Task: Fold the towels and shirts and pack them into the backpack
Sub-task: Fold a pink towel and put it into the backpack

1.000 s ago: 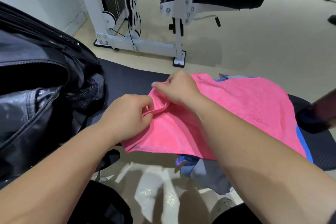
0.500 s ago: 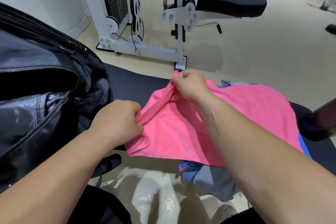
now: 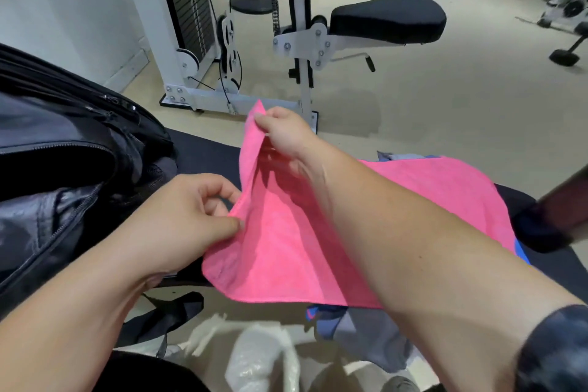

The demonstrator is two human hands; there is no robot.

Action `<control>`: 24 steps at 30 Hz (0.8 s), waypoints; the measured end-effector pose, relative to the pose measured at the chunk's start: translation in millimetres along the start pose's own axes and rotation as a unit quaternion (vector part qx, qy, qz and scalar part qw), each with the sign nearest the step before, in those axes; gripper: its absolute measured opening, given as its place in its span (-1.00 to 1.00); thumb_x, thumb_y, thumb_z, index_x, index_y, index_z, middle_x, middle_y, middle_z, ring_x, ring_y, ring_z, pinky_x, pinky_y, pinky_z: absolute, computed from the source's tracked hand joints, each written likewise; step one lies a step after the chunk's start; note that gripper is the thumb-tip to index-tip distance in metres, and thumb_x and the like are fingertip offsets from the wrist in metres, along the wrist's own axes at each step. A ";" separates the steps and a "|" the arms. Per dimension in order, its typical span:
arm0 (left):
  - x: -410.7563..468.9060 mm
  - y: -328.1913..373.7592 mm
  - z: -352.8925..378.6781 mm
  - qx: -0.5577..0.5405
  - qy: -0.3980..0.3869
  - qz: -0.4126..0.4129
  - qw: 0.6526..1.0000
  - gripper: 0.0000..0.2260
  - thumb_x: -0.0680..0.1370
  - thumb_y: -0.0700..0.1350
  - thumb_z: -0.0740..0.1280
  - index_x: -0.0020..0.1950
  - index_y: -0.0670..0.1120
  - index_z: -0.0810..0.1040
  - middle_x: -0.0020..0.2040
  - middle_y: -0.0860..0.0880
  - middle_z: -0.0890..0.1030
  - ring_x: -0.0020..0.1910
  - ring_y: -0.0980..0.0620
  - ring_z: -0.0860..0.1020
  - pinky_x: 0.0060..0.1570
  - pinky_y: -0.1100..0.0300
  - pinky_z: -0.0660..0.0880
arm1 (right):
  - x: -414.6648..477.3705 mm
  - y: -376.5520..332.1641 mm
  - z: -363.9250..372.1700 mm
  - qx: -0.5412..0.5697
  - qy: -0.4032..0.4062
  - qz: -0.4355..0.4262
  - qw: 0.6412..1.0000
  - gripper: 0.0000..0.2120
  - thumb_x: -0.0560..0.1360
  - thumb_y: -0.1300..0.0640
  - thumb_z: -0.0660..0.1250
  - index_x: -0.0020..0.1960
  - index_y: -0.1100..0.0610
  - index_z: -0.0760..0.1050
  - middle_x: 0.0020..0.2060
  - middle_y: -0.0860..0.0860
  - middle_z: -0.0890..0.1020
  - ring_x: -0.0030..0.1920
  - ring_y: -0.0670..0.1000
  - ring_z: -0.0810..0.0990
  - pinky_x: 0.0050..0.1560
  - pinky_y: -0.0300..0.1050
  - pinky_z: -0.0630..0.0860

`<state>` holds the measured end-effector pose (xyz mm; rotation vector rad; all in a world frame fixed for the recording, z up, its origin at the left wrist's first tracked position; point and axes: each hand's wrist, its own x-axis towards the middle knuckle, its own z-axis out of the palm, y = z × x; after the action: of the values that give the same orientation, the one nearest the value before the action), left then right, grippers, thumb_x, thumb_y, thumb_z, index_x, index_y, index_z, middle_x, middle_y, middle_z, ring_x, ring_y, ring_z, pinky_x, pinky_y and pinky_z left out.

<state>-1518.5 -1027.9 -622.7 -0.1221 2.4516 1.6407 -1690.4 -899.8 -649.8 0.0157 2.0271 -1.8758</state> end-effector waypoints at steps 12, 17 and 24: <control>21.8 63.3 151.0 -0.146 -0.110 0.045 0.982 -0.76 0.39 -0.28 0.49 0.04 -0.17 0.64 -0.44 -0.06 0.47 -0.47 0.05 0.35 -0.33 0.14 0.26 | -61.5 -28.9 -169.0 -0.015 0.100 -0.042 0.994 -0.75 0.63 0.15 0.27 -0.22 0.06 0.41 -0.44 -0.05 0.48 -0.54 -0.09 0.44 -0.46 -0.30 0.37; 30.0 102.0 215.4 -0.110 -0.136 0.090 0.980 -0.78 0.50 -0.35 0.43 0.09 -0.12 0.60 -0.51 0.09 0.46 -0.50 0.11 0.37 -0.34 0.21 0.33 | -83.4 -37.8 -227.9 0.001 0.145 -0.071 0.987 -0.84 0.62 0.11 0.30 -0.14 0.07 0.45 -0.40 0.01 0.45 -0.39 0.01 0.39 -0.27 -0.11 0.31; 38.6 108.3 297.6 -0.050 -0.157 0.090 0.982 -0.74 0.47 -0.32 0.42 -0.01 0.03 0.55 -0.48 0.06 0.52 -0.45 0.07 0.47 -0.32 0.20 0.42 | -105.5 2.5 -292.4 -0.119 0.267 -0.042 0.955 -0.72 0.60 0.11 0.30 -0.27 0.04 0.36 -0.45 -0.03 0.38 -0.49 -0.07 0.32 -0.48 -0.20 0.22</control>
<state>-1542.0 -710.4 -642.5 0.3294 2.1950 1.7028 -1669.1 -592.1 -611.2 0.4229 2.6384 -1.7980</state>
